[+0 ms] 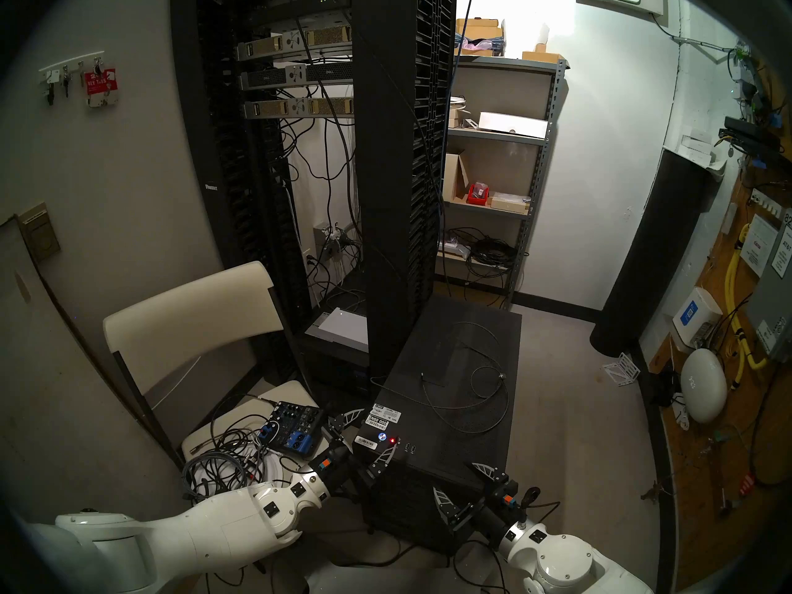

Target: Insert the cable into the workstation's USB slot

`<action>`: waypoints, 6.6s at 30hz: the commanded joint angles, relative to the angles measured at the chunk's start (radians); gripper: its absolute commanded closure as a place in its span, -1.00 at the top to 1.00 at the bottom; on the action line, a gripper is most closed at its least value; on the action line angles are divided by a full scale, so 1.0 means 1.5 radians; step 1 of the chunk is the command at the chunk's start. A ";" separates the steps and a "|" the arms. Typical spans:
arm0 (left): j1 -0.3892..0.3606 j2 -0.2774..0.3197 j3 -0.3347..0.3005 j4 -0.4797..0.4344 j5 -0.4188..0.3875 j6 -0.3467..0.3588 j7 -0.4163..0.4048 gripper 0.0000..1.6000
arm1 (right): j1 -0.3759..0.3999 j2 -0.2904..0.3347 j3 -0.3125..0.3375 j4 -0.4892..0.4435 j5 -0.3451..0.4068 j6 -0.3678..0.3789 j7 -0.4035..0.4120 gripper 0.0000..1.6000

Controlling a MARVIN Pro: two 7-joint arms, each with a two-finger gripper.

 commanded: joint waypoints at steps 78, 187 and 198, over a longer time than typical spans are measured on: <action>-0.018 0.117 -0.015 -0.218 -0.133 0.116 -0.066 1.00 | 0.219 -0.056 -0.010 0.125 -0.066 0.060 0.009 1.00; -0.029 0.099 -0.002 -0.302 -0.488 0.423 -0.235 1.00 | 0.122 0.007 -0.102 0.077 -0.293 -0.132 -0.175 -1.00; -0.025 0.077 -0.018 -0.296 -0.562 0.460 -0.211 1.00 | 0.125 0.006 -0.114 0.069 -0.307 -0.140 -0.174 -1.00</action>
